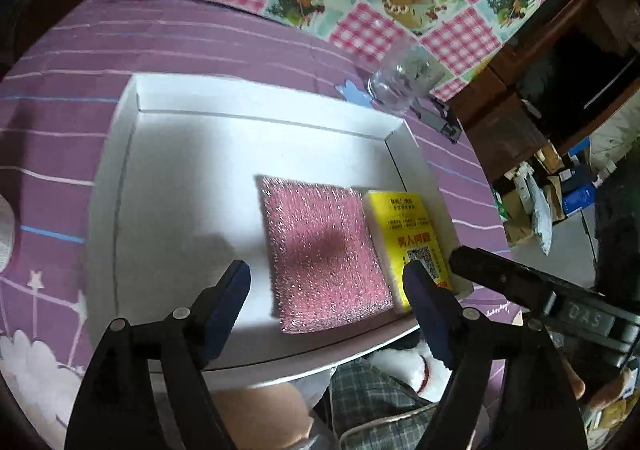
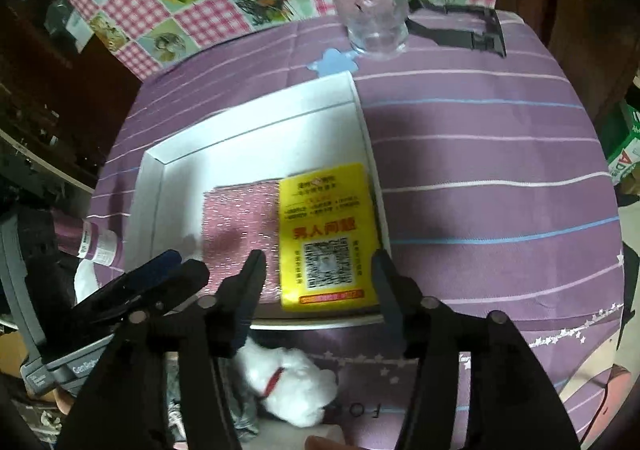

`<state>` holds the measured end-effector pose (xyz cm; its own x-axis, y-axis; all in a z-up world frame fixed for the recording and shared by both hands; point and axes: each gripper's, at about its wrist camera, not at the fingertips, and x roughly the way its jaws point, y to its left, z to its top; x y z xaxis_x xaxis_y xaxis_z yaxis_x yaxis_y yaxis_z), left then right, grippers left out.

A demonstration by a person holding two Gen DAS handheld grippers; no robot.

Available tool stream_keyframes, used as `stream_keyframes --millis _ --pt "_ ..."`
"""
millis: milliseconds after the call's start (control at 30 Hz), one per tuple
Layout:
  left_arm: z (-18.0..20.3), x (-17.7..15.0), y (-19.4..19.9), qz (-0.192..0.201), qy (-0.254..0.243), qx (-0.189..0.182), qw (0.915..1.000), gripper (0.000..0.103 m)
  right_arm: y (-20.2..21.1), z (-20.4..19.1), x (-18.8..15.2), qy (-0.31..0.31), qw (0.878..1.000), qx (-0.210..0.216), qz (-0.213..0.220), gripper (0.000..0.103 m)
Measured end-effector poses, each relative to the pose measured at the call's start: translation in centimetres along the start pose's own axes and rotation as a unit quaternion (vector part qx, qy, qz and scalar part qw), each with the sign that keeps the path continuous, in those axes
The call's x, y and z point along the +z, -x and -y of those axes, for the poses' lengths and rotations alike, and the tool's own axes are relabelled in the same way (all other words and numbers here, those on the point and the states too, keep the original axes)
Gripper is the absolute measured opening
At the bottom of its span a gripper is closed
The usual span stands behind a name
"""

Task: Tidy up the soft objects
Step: 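Lower pad and card into the tray and open both tools, then move the right tool to the blue printed packet and grasp it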

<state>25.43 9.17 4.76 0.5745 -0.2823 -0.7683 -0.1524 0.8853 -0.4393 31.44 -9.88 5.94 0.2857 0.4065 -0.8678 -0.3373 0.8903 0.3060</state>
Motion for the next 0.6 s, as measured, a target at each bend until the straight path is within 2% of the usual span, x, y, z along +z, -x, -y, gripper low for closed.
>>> stream_keyframes --millis 133,200,267,367,433,500,600 --pt "0.6 0.2 1.6 0.030 -0.019 0.068 0.9971 0.079 1.7 -1.1 -0.2 0.019 1.000 -0.013 0.020 0.060" --pt "1.4 0.2 2.9 0.054 -0.035 0.099 0.9930 0.079 3.1 -1.5 -0.4 0.029 0.999 -0.024 0.039 0.060" --pt "1.9 0.2 4.1 0.072 -0.038 0.113 0.9903 0.079 4.3 -1.9 -0.7 0.036 0.997 -0.037 0.057 0.061" --pt "3.0 -0.3 5.8 0.084 -0.025 0.171 0.9815 0.079 6.6 -2.9 -1.5 0.066 0.991 -0.066 0.096 0.065" --pt "3.7 -1.0 7.5 0.105 -0.022 0.182 0.9774 0.079 7.8 -3.3 -2.2 0.075 0.989 -0.053 0.118 0.070" --pt "4.1 -1.8 9.2 0.129 -0.023 0.191 0.9728 0.079 8.4 -3.4 -2.9 0.093 0.989 -0.013 0.114 0.071" --pt "4.4 -3.6 12.0 0.168 -0.035 0.202 0.9642 0.079 9.1 -3.6 -4.4 0.107 0.987 -0.009 0.118 0.071"
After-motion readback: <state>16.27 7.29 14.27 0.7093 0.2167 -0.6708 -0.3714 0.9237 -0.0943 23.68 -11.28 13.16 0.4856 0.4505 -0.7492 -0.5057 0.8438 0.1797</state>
